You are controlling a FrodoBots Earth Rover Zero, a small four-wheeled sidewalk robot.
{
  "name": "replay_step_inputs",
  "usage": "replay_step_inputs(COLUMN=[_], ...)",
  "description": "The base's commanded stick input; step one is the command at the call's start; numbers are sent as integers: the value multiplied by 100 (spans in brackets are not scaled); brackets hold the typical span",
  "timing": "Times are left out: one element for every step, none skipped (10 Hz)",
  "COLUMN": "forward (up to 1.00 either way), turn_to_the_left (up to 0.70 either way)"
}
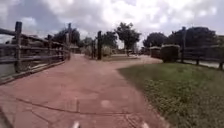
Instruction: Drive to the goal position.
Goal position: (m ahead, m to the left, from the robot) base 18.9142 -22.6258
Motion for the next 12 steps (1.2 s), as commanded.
replay_step_inputs(forward=[70,70,70,70,70,70,70,70,70,70,70,70], turn_to_the_left=[9,0,0,0,0,0,0,0,0,0,0,0])
